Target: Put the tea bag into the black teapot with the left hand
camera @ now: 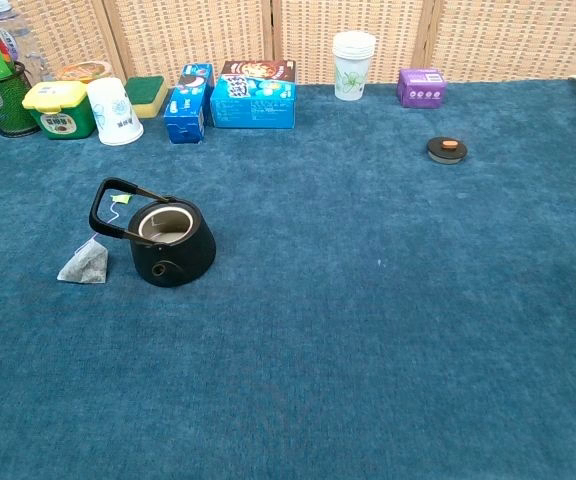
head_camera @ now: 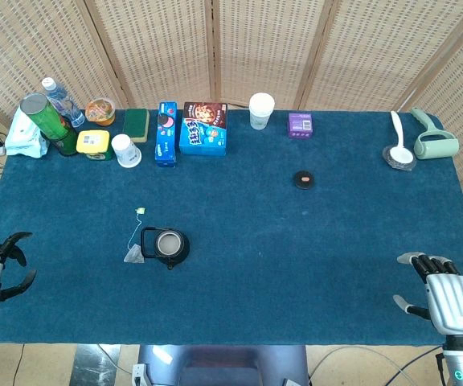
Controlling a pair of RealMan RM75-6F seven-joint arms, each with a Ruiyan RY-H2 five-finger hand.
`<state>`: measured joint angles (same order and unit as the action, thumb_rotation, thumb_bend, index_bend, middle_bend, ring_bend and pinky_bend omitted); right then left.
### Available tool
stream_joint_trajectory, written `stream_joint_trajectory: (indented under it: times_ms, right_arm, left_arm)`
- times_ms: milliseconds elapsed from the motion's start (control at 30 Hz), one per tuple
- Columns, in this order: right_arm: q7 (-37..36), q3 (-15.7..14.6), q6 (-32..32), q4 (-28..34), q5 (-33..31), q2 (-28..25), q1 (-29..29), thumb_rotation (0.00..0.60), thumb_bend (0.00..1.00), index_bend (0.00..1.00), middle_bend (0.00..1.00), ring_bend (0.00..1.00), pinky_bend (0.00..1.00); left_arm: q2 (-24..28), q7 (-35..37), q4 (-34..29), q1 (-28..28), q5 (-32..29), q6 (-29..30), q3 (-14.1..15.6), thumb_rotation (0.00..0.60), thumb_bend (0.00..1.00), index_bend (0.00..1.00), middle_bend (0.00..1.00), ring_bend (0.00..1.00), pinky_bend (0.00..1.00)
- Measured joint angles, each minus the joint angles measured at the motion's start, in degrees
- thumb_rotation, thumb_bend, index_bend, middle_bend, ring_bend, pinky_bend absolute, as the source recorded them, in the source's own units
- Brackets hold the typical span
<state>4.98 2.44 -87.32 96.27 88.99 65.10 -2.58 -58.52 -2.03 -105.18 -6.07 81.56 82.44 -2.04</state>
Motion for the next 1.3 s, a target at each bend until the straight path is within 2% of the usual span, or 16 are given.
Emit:
stream_joint_trajectory:
  times_ms: [367, 567, 767, 867, 1033, 1133, 1300]
  right_arm:
    - [-0.66, -0.23, -1.13, -0.12, 0.61, -0.14, 0.58, 0.600, 0.13, 0.32, 0.32, 0.37, 0.26]
    - [-1.89, -0.50, -2.36, -0.50, 1.37, -0.10, 1.27, 0.600, 0.13, 0.32, 0.32, 0.37, 0.26]
    - [-2.78, -0.68, -3.16, -0.99, 1.52, 0.00, 1.89, 0.600, 0.13, 0.32, 0.32, 0.37, 0.26]
    - [-3.08, -0.70, -3.40, -1.16, 1.33, -0.06, 2.19, 0.600, 0.13, 0.32, 0.32, 0.37, 0.27]
    - [-3.07, -0.59, -3.29, -1.12, 0.66, -0.36, 2.41, 0.600, 0.13, 0.32, 0.32, 0.37, 0.27]
    - [-2.91, -0.46, -3.17, -1.00, 0.23, -0.46, 2.48, 0.600, 0.13, 0.32, 0.32, 0.37, 0.27]
    - [-2.66, -0.30, -3.06, -0.82, -0.67, -0.65, 2.80, 0.600, 0.13, 0.32, 0.32, 0.37, 0.28]
  left_arm:
    - [0.57, -0.93, 0.88, -1.95, 1.86, -1.82, -0.48, 0.600, 0.35, 0.22, 0.54, 0.41, 0.50]
    - [1.25, -2.99, 4.01, -6.50, 2.61, -7.13, -1.84, 0.600, 0.36, 0.22, 0.54, 0.43, 0.65]
    - [0.57, -5.20, 8.91, -12.09, 3.36, -13.36, -3.18, 0.600, 0.37, 0.22, 0.55, 0.54, 0.72]
    - [-0.52, -5.66, 11.87, -15.02, 3.68, -16.70, -3.72, 0.600, 0.37, 0.22, 0.63, 0.65, 0.76]
    - [-4.16, -6.51, 17.84, -19.92, 3.79, -22.29, -4.45, 0.600, 0.37, 0.22, 0.84, 0.87, 0.86]
    - [-7.58, -6.52, 21.95, -22.91, 3.47, -25.51, -4.84, 0.600, 0.37, 0.22, 0.89, 0.92, 0.90]
    - [-13.00, -5.77, 28.28, -27.09, 3.02, -29.72, -5.04, 0.600, 0.37, 0.22, 0.92, 0.93, 0.93]
